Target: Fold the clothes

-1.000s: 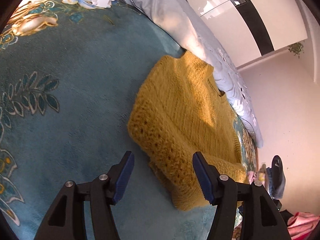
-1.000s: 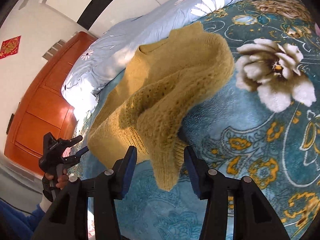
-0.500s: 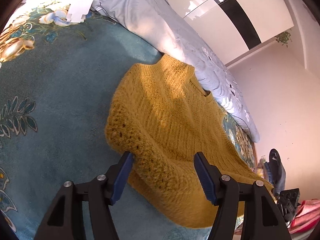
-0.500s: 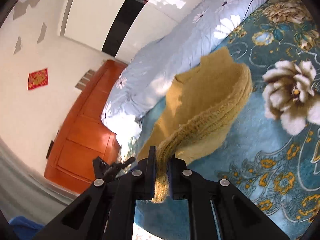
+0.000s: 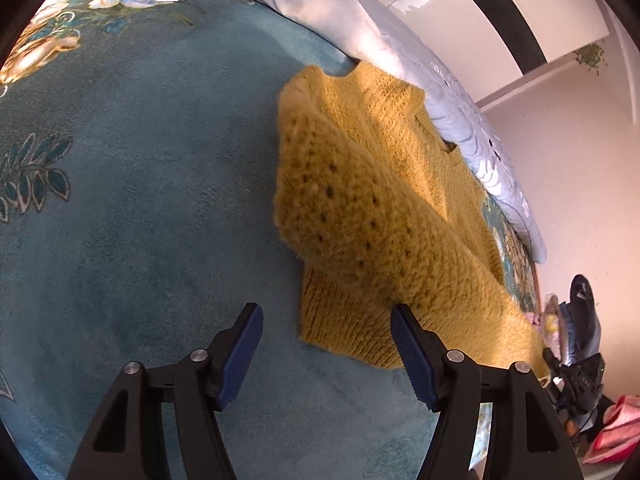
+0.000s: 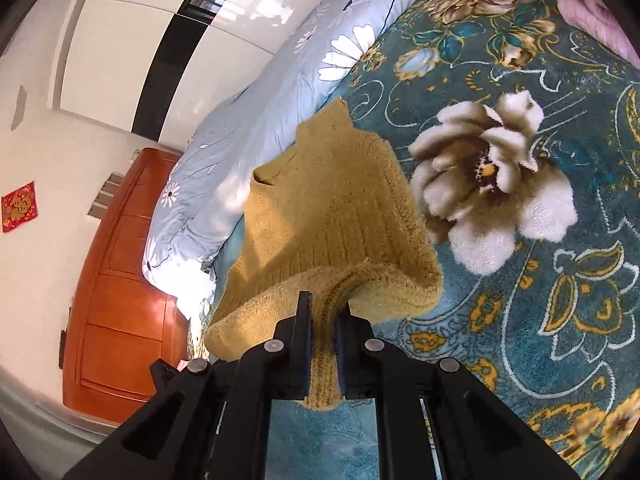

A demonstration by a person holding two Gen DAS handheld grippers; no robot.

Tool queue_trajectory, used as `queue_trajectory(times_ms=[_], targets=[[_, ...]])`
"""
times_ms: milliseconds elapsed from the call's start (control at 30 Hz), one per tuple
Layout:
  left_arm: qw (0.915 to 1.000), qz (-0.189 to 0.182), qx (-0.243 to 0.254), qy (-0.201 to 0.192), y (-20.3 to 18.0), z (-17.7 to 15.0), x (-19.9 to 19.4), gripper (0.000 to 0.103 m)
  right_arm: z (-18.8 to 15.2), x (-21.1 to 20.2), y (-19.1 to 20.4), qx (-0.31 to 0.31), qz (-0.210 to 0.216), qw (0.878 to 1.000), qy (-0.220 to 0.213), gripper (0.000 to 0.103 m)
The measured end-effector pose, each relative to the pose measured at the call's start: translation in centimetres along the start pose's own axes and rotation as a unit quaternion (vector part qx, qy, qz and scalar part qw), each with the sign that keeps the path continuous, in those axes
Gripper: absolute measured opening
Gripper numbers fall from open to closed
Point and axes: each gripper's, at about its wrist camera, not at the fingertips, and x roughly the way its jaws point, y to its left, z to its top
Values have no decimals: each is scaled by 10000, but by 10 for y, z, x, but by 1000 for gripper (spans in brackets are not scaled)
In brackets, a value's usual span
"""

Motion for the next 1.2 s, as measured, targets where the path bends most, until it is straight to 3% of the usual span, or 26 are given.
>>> queue_trajectory(times_ms=[100, 167, 200, 267, 300, 467, 700, 800, 967, 1200], targets=[[9981, 362, 491, -30, -17, -7, 13, 68, 2, 0, 4, -85, -69, 9999, 45, 10], [9970, 498, 587, -100, -22, -7, 19, 67, 3, 0, 6, -134, -108, 9998, 71, 10], [9973, 473, 548, -124, -22, -6, 21, 62, 2, 0, 7, -137, -117, 9998, 81, 10], [9982, 467, 373, -71, -20, -4, 25, 34, 2, 0, 7, -143, -136, 9998, 102, 10], [9984, 482, 279, -26, -18, -2, 27, 11, 1, 0, 7, -146, -146, 9997, 112, 10], [9997, 14, -247, 41, -7, -5, 8, 9, -5, -6, 10, -257, -154, 9995, 138, 10], [9983, -537, -4, -215, -19, -30, -85, 8, -19, -18, 17, -448, -91, 9988, 160, 10], [9995, -290, 127, -81, -13, -55, -100, 8, -30, -15, 7, -469, -283, 9981, 276, 10], [9996, 36, -259, 102, 20, -83, -84, 8, -46, -9, -10, -503, -603, 9958, 469, 10], [9985, 344, -344, 255, 34, -71, -62, 10, -73, 6, -34, -433, -976, 9908, 834, 10]])
